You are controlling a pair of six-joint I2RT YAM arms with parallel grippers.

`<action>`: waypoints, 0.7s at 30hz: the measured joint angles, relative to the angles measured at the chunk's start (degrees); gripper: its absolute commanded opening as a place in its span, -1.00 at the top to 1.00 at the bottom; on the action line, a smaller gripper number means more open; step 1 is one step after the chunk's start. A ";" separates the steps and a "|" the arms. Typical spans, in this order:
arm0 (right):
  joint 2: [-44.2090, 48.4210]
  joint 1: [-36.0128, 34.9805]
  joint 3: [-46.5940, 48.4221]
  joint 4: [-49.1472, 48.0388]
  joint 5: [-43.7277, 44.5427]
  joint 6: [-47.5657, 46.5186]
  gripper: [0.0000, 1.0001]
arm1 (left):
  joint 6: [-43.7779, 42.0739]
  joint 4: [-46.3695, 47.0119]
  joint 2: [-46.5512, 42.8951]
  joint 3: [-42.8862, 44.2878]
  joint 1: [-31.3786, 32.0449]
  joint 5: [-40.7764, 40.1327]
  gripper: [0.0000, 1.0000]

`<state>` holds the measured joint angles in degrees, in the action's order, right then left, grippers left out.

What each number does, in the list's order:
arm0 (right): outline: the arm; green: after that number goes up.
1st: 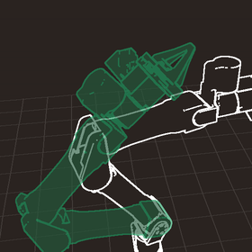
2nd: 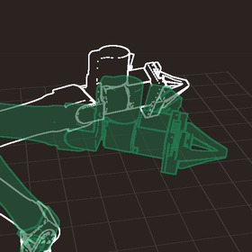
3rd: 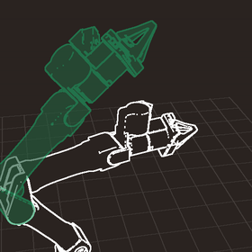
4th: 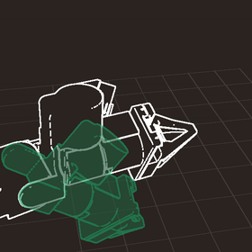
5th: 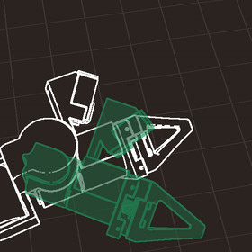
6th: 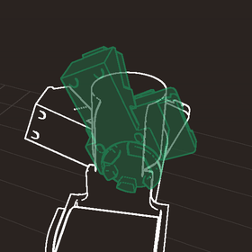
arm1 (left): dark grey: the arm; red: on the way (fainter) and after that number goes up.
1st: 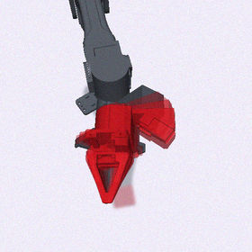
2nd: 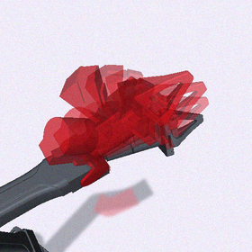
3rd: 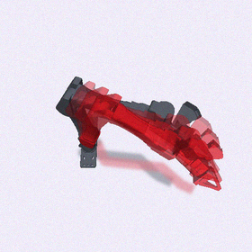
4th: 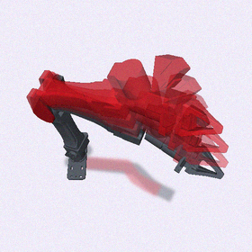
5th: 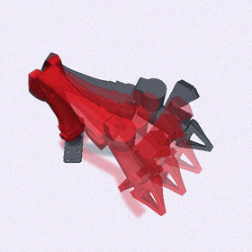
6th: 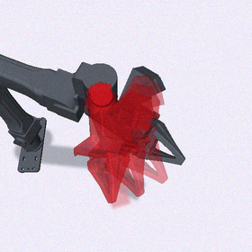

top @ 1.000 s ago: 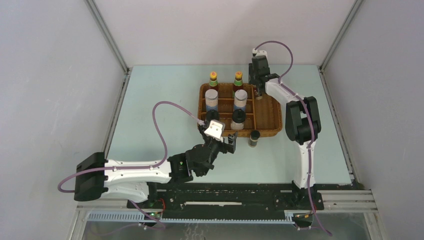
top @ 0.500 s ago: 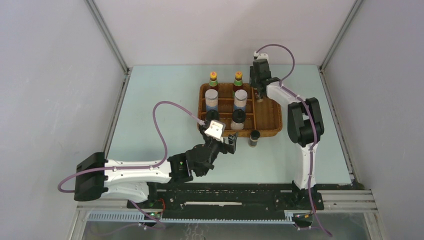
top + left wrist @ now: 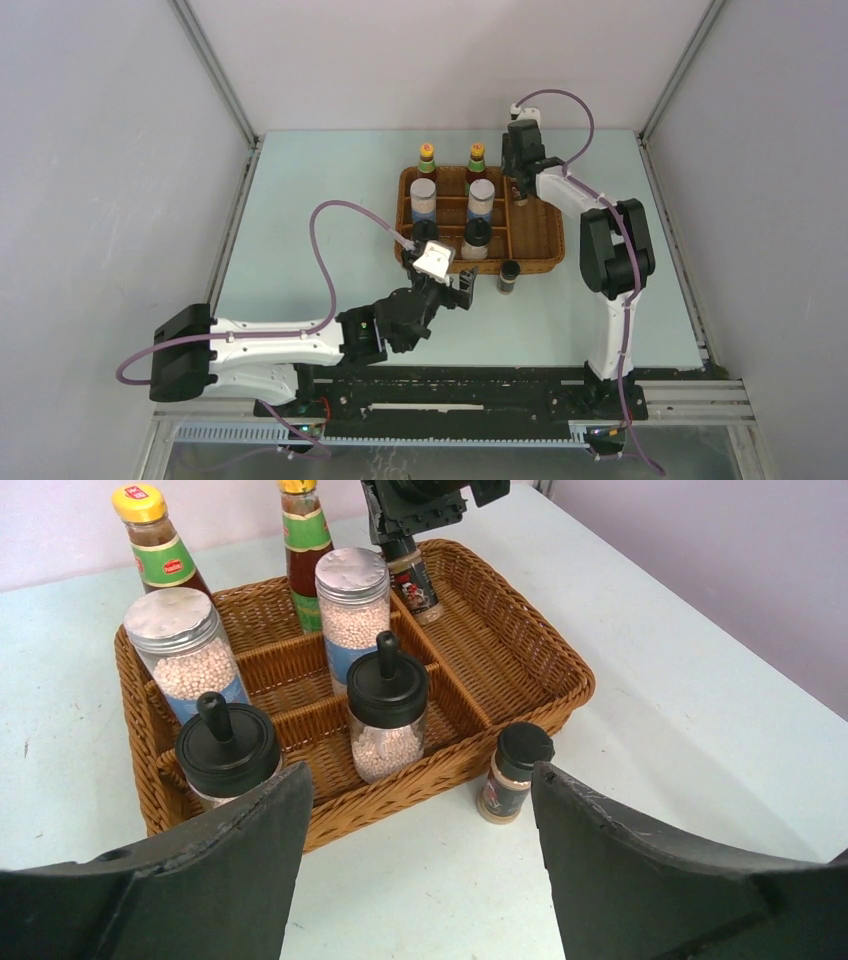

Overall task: Organize the condiment bottles
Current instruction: Place the bottle in the storage box.

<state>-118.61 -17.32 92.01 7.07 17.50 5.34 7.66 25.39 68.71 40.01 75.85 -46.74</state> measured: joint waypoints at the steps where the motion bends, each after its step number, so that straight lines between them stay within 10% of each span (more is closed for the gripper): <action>1: 0.22 -0.02 -0.24 -0.02 0.02 0.00 0.69 | 0.00 -0.09 0.09 0.17 0.00 0.11 -0.69; 21: 2.91 -0.09 -2.58 -0.85 0.42 0.24 0.65 | 0.02 -1.86 0.96 0.94 0.00 0.92 -0.69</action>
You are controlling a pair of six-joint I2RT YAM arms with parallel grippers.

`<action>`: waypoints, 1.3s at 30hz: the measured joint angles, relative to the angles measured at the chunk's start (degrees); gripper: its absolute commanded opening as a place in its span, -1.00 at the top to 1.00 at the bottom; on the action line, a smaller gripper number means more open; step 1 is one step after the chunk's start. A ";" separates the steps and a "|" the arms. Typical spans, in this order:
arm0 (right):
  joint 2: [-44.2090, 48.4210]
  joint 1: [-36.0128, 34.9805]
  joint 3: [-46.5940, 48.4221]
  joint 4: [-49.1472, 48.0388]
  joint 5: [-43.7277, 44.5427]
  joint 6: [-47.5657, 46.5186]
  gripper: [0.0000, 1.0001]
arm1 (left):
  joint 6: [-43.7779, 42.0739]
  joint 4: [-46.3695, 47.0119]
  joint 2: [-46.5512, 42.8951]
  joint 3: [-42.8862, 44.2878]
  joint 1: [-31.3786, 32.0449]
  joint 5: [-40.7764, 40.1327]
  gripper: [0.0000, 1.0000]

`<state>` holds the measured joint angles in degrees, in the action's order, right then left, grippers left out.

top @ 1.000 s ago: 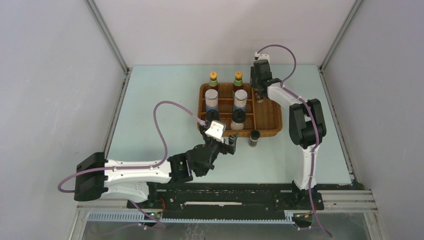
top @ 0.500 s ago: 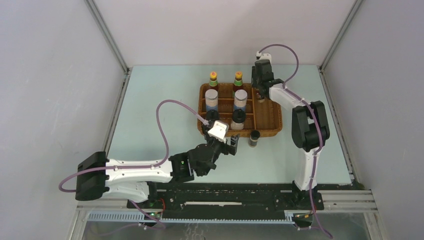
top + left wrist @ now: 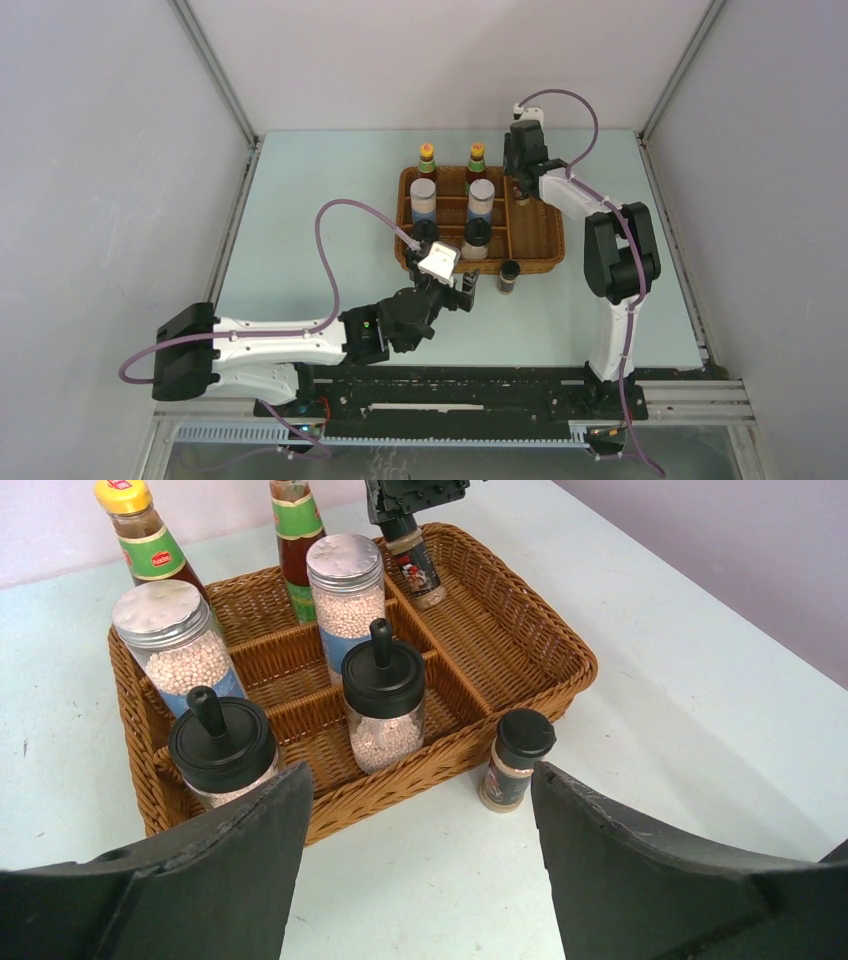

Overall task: Organize the condiment bottles
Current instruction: Place the bottle in the storage box.

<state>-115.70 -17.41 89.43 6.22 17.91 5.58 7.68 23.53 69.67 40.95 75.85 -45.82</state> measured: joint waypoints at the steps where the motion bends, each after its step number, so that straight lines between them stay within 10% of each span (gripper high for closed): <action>1: 0.00 0.00 -0.09 0.00 0.00 0.07 0.65 | 0.00 -0.13 0.07 0.00 0.00 0.00 -0.68; 39: 3.56 -0.26 -3.85 -0.48 0.00 1.33 0.60 | 0.52 -0.52 0.61 0.13 0.33 0.17 -0.69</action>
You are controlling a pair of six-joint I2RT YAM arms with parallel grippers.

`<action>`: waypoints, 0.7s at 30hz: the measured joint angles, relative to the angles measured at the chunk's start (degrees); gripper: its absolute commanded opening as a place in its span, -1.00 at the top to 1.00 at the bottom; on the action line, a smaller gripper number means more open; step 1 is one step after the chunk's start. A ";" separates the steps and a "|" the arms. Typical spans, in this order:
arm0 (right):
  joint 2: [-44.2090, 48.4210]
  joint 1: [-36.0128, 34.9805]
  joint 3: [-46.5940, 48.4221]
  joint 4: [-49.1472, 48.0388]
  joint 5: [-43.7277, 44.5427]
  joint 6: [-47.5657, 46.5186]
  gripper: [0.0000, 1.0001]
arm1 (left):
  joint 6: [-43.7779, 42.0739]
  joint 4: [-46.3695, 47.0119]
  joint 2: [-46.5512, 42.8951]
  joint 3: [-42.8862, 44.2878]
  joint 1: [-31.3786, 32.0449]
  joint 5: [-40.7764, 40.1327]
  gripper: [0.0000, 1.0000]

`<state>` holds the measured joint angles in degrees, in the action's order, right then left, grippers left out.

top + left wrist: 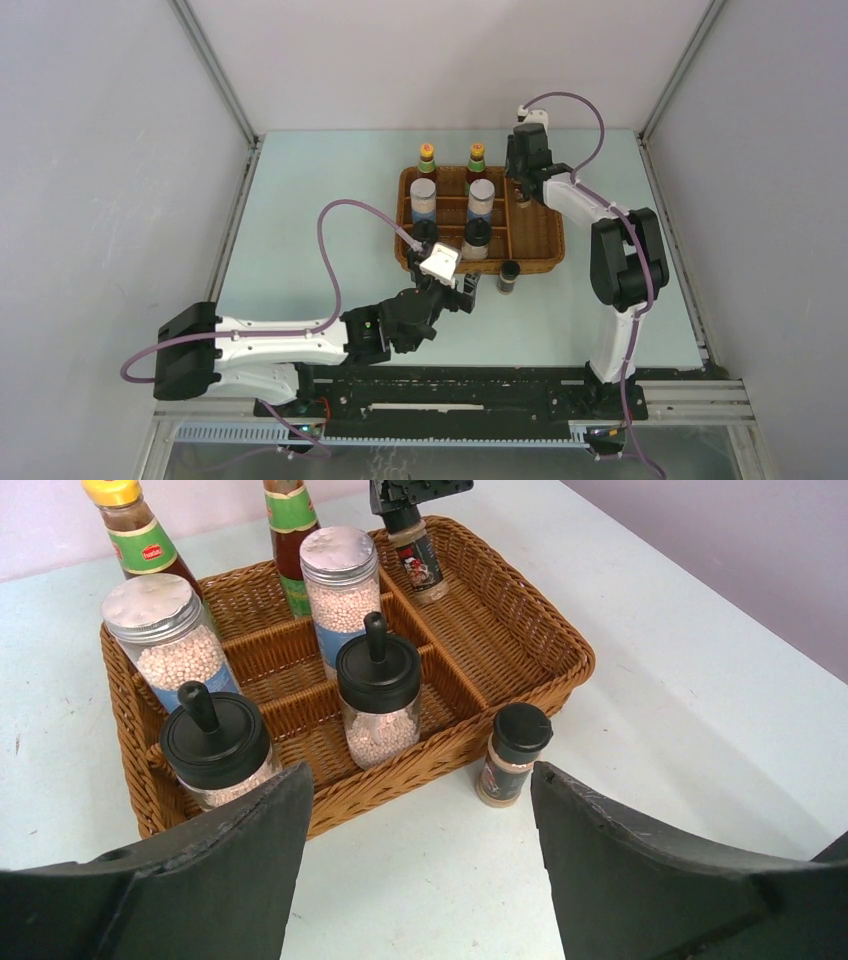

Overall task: Organize the condiment bottles
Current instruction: Place the bottle in the storage box.

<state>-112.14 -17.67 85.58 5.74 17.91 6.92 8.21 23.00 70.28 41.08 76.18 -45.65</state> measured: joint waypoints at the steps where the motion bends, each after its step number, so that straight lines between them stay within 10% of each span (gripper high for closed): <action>1: 0.28 0.00 -0.50 -0.57 0.00 0.07 0.61 | 0.00 -0.02 0.02 0.00 0.04 0.00 -0.68; 21: 6.78 -2.51 -11.91 -5.11 2.10 2.69 0.67 | 0.85 -1.33 0.13 1.49 1.33 0.85 -0.69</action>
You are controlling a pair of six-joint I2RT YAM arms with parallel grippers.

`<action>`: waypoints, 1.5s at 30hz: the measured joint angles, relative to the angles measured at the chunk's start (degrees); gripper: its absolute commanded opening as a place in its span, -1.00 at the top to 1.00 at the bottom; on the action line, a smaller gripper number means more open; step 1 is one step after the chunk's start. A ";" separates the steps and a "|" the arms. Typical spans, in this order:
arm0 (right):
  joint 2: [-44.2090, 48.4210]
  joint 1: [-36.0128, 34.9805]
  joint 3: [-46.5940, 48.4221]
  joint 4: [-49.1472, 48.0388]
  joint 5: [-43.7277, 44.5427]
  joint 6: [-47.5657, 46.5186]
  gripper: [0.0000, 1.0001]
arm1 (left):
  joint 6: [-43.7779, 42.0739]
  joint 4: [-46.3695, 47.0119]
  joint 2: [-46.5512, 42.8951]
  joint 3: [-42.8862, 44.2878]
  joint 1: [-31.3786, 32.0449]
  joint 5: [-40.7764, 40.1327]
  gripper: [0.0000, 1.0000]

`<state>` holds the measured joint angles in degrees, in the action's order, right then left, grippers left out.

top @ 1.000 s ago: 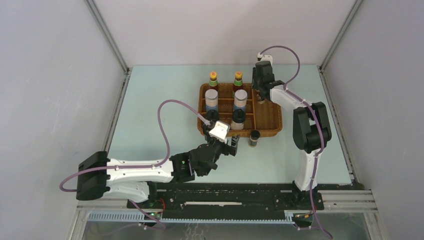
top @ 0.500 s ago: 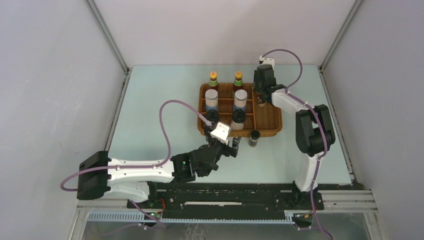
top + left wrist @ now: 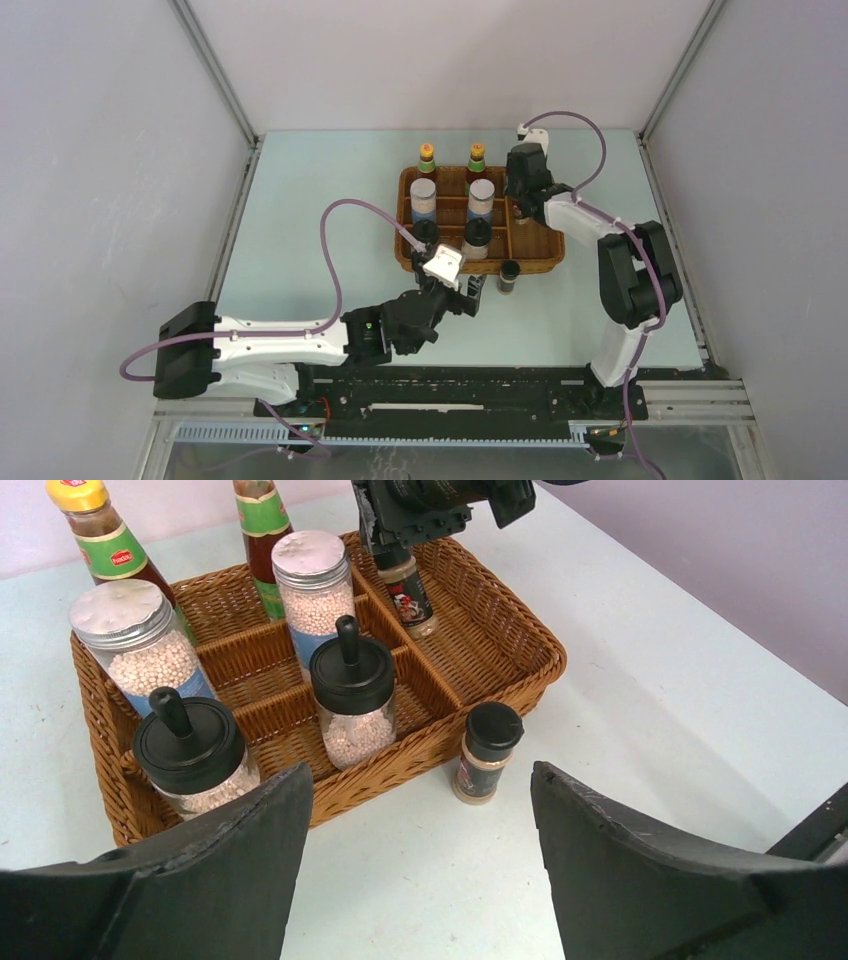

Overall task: Organize the condiment bottles
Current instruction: Place the bottle in the storage box.

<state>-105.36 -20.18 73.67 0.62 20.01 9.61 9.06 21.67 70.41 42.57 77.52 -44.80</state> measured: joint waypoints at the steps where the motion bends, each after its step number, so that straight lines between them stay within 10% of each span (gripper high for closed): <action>1: 0.59 -0.22 -0.81 -0.07 0.20 0.11 0.67 | 0.00 -0.02 0.00 0.00 0.04 0.00 -0.69; 45: 23.34 -7.43 -24.39 3.61 10.38 7.37 0.61 | -0.09 -1.33 0.00 1.81 6.12 -2.93 -0.68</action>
<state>-82.02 -27.62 49.28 4.23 30.39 16.97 8.97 20.34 70.41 44.38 83.64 -47.72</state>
